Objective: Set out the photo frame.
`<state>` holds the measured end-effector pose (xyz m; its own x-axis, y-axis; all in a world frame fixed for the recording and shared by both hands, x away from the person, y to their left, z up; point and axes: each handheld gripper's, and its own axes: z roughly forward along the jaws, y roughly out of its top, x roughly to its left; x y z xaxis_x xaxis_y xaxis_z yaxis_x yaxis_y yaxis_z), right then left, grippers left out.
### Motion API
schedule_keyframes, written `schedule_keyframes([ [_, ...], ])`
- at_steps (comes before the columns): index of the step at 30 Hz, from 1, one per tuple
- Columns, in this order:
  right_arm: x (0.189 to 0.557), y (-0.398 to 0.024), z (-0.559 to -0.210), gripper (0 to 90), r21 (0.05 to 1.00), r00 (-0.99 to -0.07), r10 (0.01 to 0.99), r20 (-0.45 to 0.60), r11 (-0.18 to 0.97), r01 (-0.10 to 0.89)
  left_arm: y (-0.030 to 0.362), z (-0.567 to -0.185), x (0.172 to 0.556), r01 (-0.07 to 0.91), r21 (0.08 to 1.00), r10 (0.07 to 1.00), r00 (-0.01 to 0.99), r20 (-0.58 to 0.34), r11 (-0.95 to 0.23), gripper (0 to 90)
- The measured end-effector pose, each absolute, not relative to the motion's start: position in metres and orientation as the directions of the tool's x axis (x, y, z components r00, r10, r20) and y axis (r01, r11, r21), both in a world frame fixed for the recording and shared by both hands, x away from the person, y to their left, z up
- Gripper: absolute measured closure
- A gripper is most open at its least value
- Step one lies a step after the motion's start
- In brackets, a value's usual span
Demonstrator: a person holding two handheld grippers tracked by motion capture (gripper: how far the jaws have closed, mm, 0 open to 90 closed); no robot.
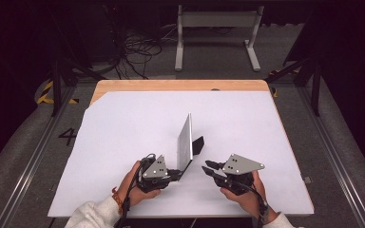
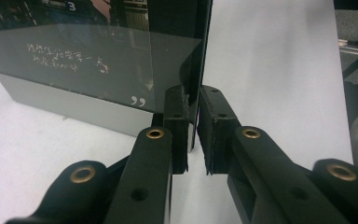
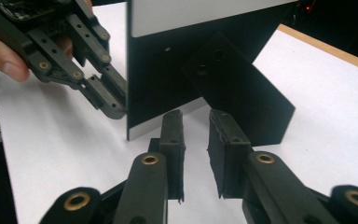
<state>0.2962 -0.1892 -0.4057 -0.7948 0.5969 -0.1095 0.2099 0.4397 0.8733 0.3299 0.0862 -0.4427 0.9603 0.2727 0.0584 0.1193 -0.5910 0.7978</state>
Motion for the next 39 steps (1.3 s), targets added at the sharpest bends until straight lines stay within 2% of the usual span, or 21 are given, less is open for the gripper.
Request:
schedule_keyframes([
  [13, 0.290, -0.172, -0.409, 66.3, 0.876, -0.819, 0.565, -0.099, 0.440, 0.198, 0.076, -0.445, 0.329, 0.105, 0.799, 0.252, 0.966, 0.060, -0.592, 81.6],
  [31, 0.298, -0.160, -0.411, 62.2, 0.887, -0.789, 0.610, -0.074, 0.401, 0.227, 0.067, -0.447, 0.330, 0.098, 0.800, 0.246, 0.967, 0.063, -0.592, 81.1],
  [39, 0.299, -0.159, -0.414, 57.5, 0.891, -0.761, 0.644, -0.077, 0.387, 0.237, 0.061, -0.448, 0.330, 0.087, 0.799, 0.247, 0.966, 0.079, -0.595, 81.1],
])
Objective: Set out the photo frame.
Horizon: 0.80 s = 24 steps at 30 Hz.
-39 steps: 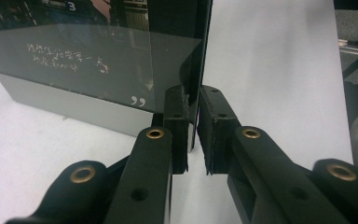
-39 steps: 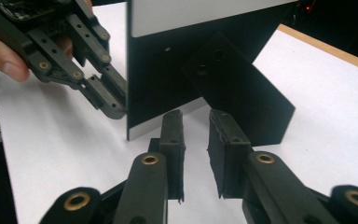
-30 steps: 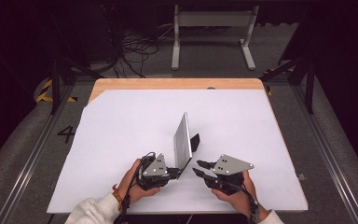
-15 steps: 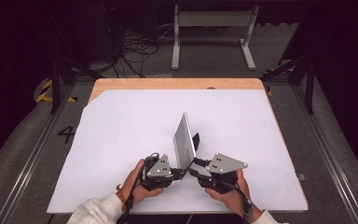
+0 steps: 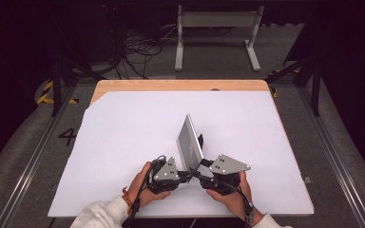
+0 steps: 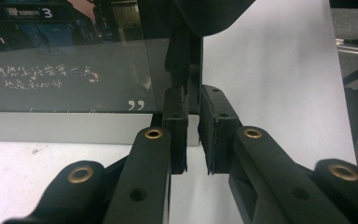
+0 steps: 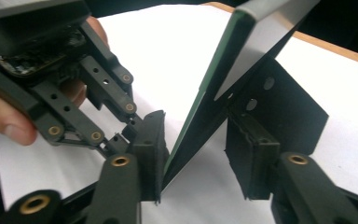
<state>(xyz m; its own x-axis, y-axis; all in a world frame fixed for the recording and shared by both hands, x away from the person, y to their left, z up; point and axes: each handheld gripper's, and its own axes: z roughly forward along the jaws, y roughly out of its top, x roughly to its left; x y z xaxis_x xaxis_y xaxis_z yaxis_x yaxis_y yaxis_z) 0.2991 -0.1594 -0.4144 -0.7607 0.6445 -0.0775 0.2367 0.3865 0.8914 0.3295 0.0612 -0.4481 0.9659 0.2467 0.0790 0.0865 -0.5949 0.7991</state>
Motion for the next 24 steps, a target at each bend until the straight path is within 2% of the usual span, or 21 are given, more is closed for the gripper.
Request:
schedule_keyframes([
  [10, 0.302, -0.161, -0.418, 59.6, 0.898, -0.758, 0.649, -0.071, 0.373, 0.235, 0.077, -0.444, 0.332, 0.087, 0.799, 0.260, 0.961, 0.089, -0.596, 78.2],
  [19, 0.302, -0.161, -0.420, 61.8, 0.896, -0.760, 0.646, -0.072, 0.376, 0.235, 0.126, -0.441, 0.347, 0.145, 0.785, 0.384, 0.915, 0.126, -0.602, 68.9],
  [24, 0.302, -0.156, -0.427, 58.2, 0.883, -0.746, 0.661, -0.077, 0.393, 0.257, 0.147, -0.439, 0.349, 0.184, 0.794, 0.436, 0.893, 0.112, -0.580, 64.8],
])
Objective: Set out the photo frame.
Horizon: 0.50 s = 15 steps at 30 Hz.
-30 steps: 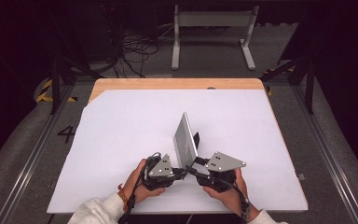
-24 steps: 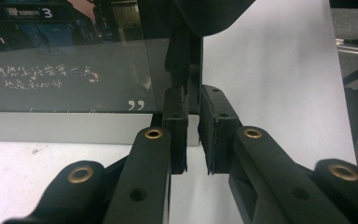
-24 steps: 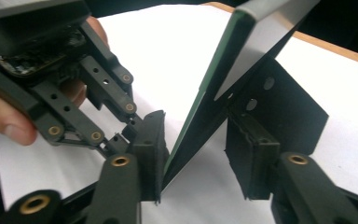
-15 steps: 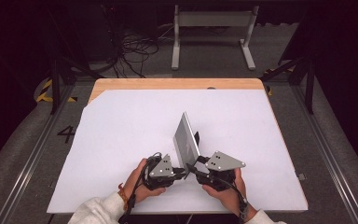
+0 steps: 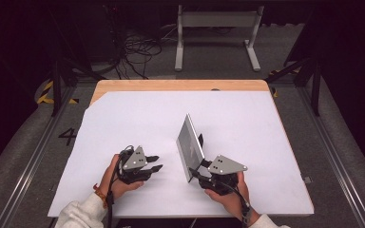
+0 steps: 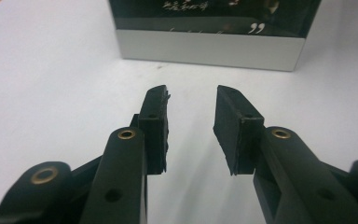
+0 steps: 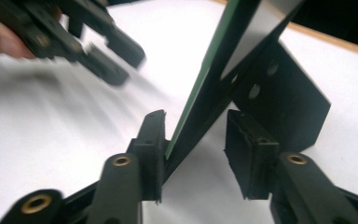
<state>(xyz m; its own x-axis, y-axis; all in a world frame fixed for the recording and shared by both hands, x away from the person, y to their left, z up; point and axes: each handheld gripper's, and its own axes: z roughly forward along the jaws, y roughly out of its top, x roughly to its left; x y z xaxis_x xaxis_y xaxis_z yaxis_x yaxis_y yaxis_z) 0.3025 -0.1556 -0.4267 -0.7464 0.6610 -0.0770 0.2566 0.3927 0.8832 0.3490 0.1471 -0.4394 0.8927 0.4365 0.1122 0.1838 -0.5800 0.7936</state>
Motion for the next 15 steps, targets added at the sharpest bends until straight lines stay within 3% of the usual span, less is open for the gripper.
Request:
schedule_keyframes([
  [15, 0.3073, -0.1521, -0.4326, 63.8, 0.875, -0.759, 0.649, -0.051, 0.396, 0.280, 0.1529, -0.4419, 0.3505, 0.218, 0.789, 0.480, 0.871, 0.109, -0.574, 40.0],
])
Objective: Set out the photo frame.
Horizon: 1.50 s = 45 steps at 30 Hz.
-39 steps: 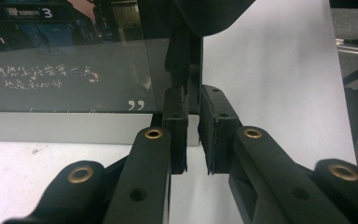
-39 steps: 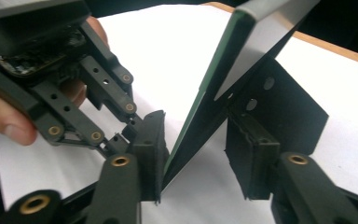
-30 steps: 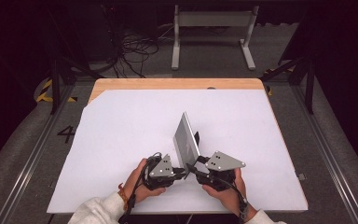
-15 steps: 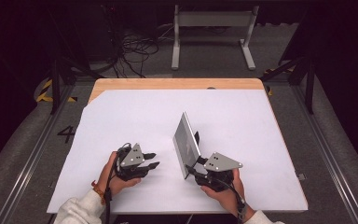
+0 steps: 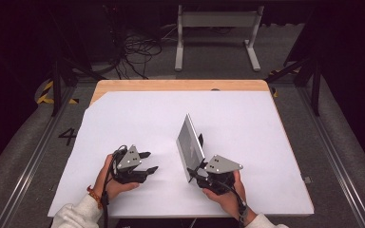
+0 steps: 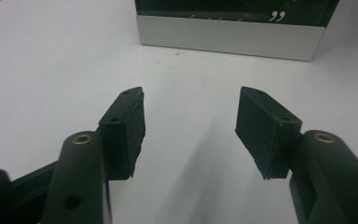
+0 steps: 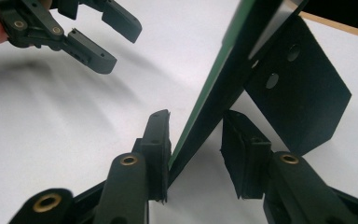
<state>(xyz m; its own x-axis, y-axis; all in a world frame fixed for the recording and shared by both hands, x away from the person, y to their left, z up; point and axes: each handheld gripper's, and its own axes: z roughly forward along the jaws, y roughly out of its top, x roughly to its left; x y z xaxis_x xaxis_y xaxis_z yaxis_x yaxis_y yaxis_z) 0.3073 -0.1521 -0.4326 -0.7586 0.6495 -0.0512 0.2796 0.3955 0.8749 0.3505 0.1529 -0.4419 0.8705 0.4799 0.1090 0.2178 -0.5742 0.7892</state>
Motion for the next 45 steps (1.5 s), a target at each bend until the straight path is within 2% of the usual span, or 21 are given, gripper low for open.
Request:
schedule_keyframes([
  [8, 0.309, -0.162, -0.433, 66.8, 0.876, -0.767, 0.641, -0.037, 0.390, 0.284, 0.142, -0.443, 0.361, 0.220, 0.802, 0.477, 0.874, 0.091, -0.556, 31.7],
  [14, 0.310, -0.170, -0.431, 70.7, 0.870, -0.769, 0.636, -0.053, 0.408, 0.277, 0.131, -0.443, 0.372, 0.216, 0.818, 0.433, 0.900, 0.045, -0.534, 26.4],
  [21, 0.313, -0.180, -0.430, 73.1, 0.866, -0.780, 0.625, -0.039, 0.410, 0.286, 0.122, -0.443, 0.384, 0.239, 0.819, 0.448, 0.894, 0.024, -0.522, 20.4],
  [37, 0.321, -0.196, -0.426, 75.8, 0.850, -0.816, 0.578, -0.025, 0.442, 0.287, 0.096, -0.439, 0.408, 0.234, 0.828, 0.408, 0.913, -0.006, -0.510, 16.4],
  [45, 0.319, -0.199, -0.426, 76.5, 0.845, -0.809, 0.587, -0.037, 0.450, 0.288, 0.089, -0.439, 0.413, 0.246, 0.825, 0.402, 0.915, -0.025, -0.509, 15.5],
])
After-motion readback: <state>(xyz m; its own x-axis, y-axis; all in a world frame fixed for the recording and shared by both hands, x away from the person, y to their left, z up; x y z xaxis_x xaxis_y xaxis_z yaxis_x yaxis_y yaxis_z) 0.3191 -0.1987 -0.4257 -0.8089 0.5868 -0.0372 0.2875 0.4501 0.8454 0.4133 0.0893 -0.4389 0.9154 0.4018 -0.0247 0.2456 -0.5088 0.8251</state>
